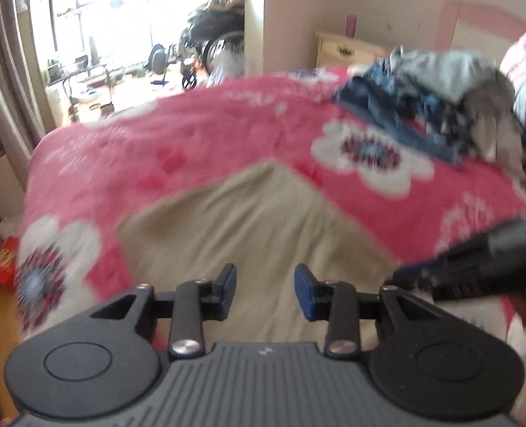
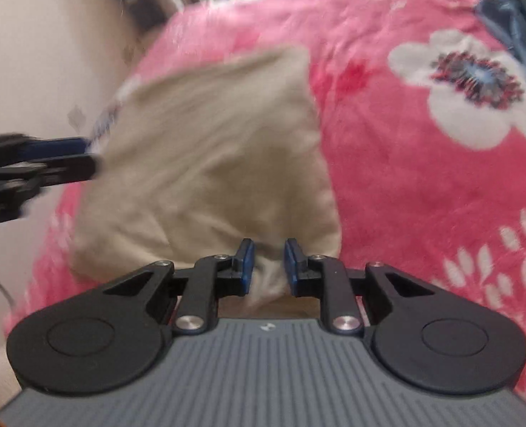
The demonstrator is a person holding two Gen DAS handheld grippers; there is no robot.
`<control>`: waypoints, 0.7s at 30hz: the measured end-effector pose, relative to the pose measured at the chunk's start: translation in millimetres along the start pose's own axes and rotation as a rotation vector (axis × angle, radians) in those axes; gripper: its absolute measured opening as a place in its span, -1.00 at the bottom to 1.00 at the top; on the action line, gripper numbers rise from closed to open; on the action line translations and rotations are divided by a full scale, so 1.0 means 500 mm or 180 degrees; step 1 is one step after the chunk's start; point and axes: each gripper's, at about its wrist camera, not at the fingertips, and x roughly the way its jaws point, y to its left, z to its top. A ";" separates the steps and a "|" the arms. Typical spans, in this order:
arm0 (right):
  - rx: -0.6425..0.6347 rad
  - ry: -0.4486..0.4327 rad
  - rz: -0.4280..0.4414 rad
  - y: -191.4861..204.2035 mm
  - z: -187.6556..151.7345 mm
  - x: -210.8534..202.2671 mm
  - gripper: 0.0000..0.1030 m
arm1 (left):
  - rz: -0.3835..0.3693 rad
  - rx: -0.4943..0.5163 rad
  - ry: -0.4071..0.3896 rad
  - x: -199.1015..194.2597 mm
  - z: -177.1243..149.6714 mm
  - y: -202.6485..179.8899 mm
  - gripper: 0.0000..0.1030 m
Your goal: Fold clothes
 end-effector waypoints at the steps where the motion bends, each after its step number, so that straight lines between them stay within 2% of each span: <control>1: 0.0128 -0.0100 0.0024 -0.008 0.006 -0.015 -0.65 | -0.0062 -0.0014 -0.0028 0.027 0.024 -0.006 -0.18; 3: 0.0373 -0.0228 0.0044 -0.032 0.014 -0.021 -0.65 | -0.0165 -0.0033 0.0017 0.101 0.066 -0.018 -0.18; 6: 0.0660 -0.0034 0.0124 -0.064 -0.007 0.034 -0.62 | -0.0130 -0.0031 0.0203 0.220 0.105 -0.036 -0.20; 8: 0.0476 -0.0134 0.0053 -0.052 -0.031 0.048 -0.62 | 0.0026 -0.0051 0.0380 0.294 0.111 -0.038 -0.20; 10: 0.0247 -0.0178 -0.0021 -0.037 -0.033 0.053 -0.62 | 0.0122 -0.0137 0.0436 0.344 0.109 -0.034 -0.16; 19: 0.0212 -0.0190 0.0187 -0.071 -0.036 0.062 -0.63 | 0.0292 -0.0502 0.0494 0.391 0.142 -0.012 -0.16; 21: 0.0199 -0.0200 0.0211 -0.072 -0.039 0.059 -0.63 | 0.0343 -0.0615 0.0528 0.404 0.159 0.004 -0.08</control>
